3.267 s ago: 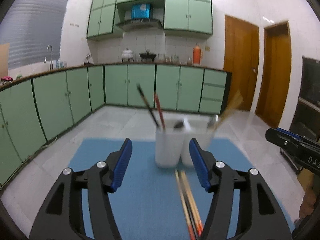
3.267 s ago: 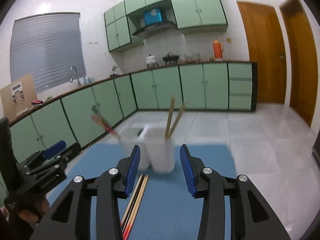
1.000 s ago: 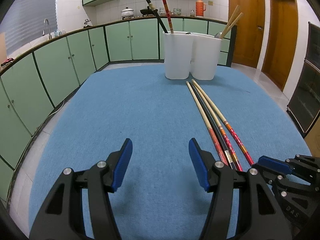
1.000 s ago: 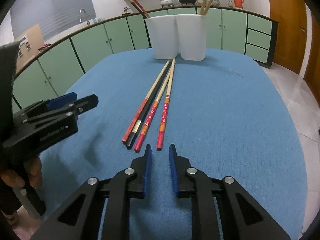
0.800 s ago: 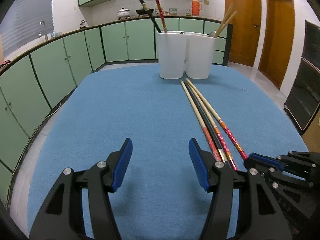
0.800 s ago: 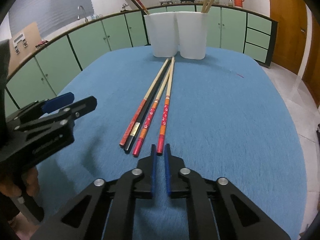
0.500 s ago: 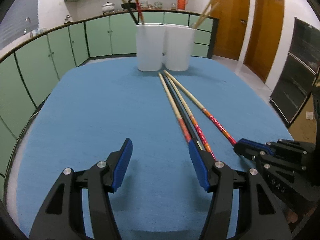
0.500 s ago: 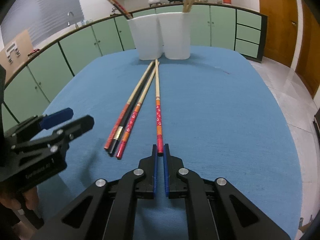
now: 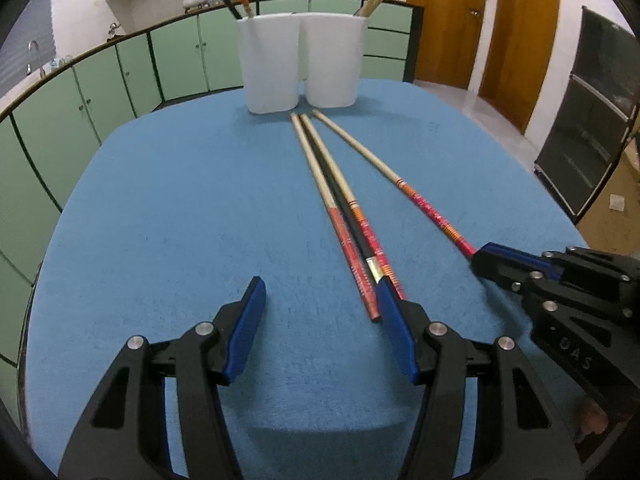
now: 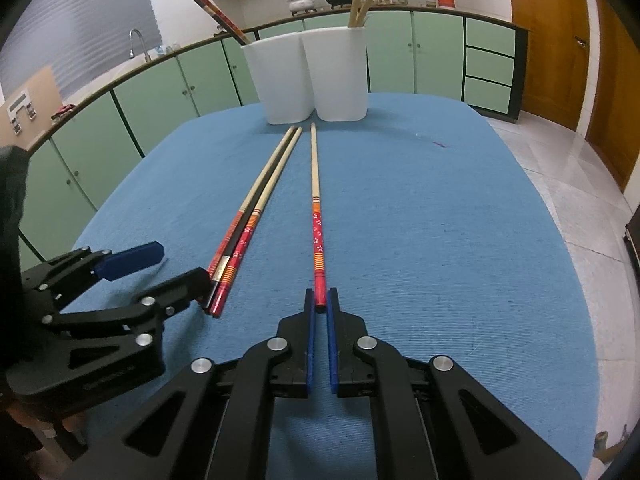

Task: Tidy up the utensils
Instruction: 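Grasp a red-patterned chopstick with the right tool while the left tool grasps another red-patterned chopstick, then lift both chopsticks over the white holder and drop them in while both tools open, then move both open tools back over the last two chopsticks, then close the right tool on the red-patterned chopstick beside the black one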

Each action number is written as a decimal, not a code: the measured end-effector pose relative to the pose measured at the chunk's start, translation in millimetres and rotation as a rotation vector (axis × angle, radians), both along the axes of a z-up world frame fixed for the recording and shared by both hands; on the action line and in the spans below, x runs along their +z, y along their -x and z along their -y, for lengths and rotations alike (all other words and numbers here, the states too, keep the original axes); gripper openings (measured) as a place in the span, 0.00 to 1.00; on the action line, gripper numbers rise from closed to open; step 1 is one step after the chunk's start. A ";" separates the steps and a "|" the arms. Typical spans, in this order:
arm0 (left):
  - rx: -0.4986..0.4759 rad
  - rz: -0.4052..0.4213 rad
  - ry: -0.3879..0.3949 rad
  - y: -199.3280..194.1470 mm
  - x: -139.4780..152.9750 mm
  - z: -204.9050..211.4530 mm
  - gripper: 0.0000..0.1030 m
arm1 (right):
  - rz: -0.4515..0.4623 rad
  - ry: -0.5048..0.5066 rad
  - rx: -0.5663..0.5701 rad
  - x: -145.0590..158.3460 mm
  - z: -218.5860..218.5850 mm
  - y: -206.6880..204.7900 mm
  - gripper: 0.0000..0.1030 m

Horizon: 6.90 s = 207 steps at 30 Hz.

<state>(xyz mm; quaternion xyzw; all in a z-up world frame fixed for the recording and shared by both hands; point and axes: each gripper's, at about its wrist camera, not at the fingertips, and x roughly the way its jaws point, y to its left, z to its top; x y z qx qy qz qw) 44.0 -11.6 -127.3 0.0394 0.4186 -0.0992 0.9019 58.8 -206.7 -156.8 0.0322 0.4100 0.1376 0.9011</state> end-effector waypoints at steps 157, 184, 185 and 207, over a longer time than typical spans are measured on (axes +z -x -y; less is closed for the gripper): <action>0.161 0.087 0.001 4.0 15.7 -54.0 0.48 | 0.042 -0.049 0.077 17.2 -19.3 -4.4 0.38; 0.189 0.017 0.026 -10.2 6.1 -51.0 0.35 | 0.010 -0.030 0.127 5.2 -45.6 -16.0 0.26; 0.190 0.014 0.029 -10.5 5.7 -51.9 0.35 | 0.008 -0.028 0.130 4.8 -46.1 -16.1 0.26; 0.197 0.004 0.034 -13.6 4.3 -51.2 0.35 | -0.017 -0.031 0.090 1.4 -42.5 -20.6 0.24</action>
